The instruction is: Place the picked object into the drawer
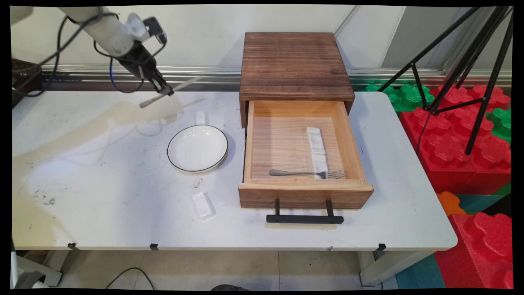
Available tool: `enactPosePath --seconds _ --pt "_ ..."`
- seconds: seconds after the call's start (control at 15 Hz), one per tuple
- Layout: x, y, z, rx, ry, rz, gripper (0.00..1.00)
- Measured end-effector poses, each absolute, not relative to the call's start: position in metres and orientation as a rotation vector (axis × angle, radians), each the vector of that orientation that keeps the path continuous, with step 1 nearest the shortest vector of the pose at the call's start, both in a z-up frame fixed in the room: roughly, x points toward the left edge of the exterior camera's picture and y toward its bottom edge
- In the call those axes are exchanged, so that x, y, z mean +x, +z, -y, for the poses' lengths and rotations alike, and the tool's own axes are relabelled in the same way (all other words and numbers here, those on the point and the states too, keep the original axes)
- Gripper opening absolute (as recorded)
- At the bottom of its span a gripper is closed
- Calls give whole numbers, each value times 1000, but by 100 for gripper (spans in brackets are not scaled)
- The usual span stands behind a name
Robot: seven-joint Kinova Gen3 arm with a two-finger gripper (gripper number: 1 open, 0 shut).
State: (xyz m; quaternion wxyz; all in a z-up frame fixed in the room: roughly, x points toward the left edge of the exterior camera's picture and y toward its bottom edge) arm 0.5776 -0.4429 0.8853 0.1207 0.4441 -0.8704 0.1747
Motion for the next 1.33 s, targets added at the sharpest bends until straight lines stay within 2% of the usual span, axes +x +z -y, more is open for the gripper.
enactPosePath --seconds 0.47,1.0,1.33 --pt "555 954 431 1251 600 2521 0" --pt "500 1006 418 1065 613 2528 0" --pt "455 1023 411 939 586 2529 0"
